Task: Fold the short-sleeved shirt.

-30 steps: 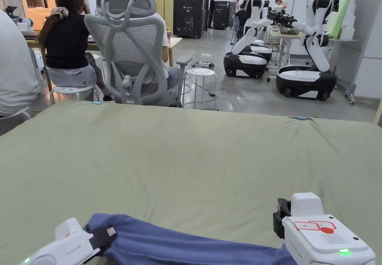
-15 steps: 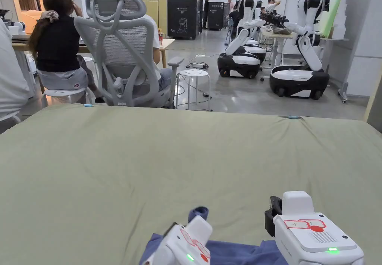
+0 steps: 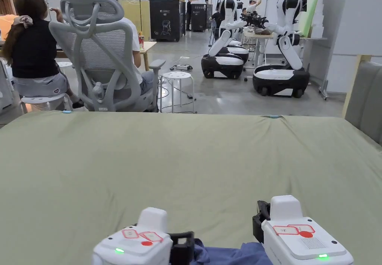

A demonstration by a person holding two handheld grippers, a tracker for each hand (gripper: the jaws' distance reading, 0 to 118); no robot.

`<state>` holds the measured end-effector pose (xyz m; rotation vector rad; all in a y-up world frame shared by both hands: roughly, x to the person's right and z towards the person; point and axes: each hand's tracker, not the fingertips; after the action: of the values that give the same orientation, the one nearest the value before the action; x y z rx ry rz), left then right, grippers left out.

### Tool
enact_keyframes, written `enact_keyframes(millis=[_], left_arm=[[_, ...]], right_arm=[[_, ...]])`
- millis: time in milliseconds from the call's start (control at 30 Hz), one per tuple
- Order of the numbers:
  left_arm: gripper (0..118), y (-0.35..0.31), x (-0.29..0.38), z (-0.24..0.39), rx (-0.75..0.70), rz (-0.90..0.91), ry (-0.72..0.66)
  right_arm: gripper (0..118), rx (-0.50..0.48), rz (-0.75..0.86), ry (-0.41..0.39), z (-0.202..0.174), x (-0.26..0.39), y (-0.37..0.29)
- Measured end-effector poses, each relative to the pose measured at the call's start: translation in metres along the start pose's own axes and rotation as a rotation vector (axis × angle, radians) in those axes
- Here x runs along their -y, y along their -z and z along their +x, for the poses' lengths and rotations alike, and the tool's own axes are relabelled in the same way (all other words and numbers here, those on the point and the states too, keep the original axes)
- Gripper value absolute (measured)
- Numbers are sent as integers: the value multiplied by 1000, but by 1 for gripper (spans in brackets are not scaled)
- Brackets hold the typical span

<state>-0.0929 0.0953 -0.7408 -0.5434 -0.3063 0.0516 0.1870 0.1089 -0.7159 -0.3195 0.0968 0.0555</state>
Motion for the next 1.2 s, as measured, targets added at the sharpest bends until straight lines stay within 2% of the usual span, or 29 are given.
enact_keyframes(millis=[33, 133, 200, 233, 267, 367, 533, 733, 800, 867, 933, 1033, 1067, 1133, 1167, 1200], left_arm=[[86, 7, 0, -12, 6, -36, -97], [26, 31, 14, -35, 17, -76, -250], [21, 42, 26, -41, -11, -109, -278], [15, 47, 31, -43, 32, -128, -309], [0, 51, 36, -40, 61, -148, -336], [0, 59, 47, -30, 90, -164, -321], [0, 69, 55, 7, 258, -212, -295], [0, 81, 59, 29, 221, -224, -257], [0, 62, 48, 29, 162, -123, -186], [0, 52, 38, 25, 154, -98, -178], [0, 46, 35, 13, 138, -91, -185], [0, 22, 33, -24, 146, 5, -306], [19, 15, 33, -39, 116, 28, -347], [88, 7, 35, -74, 28, 31, -439], [118, 5, 38, -88, -15, 15, -485], [115, -1, 43, -105, -27, 31, -545]], right_arm=[[0, -2, 3, 2, -1, 0, 0], [0, -6, -2, 6, -2, 1, 0], [0, -5, -7, 6, -1, 2, 2], [0, -4, -10, 11, 0, 3, 2], [0, -2, -13, 12, 0, 4, 2], [0, 4, -19, 12, 3, 5, 3], [0, 15, -25, 12, 5, 7, 2], [0, 15, -33, 16, 6, 8, 0], [0, 16, -33, 8, 5, 9, -1], [0, 15, -31, 8, 4, 9, -1], [0, 13, -35, 9, 1, 8, 2], [0, 3, -31, 5, -3, 5, 0], [0, 2, -24, -1, -5, 4, -1], [0, -3, -21, -4, -8, 2, -1], [0, -9, -21, 1, -10, 1, 0], [0, -15, -20, 3, -12, 0, -1]])
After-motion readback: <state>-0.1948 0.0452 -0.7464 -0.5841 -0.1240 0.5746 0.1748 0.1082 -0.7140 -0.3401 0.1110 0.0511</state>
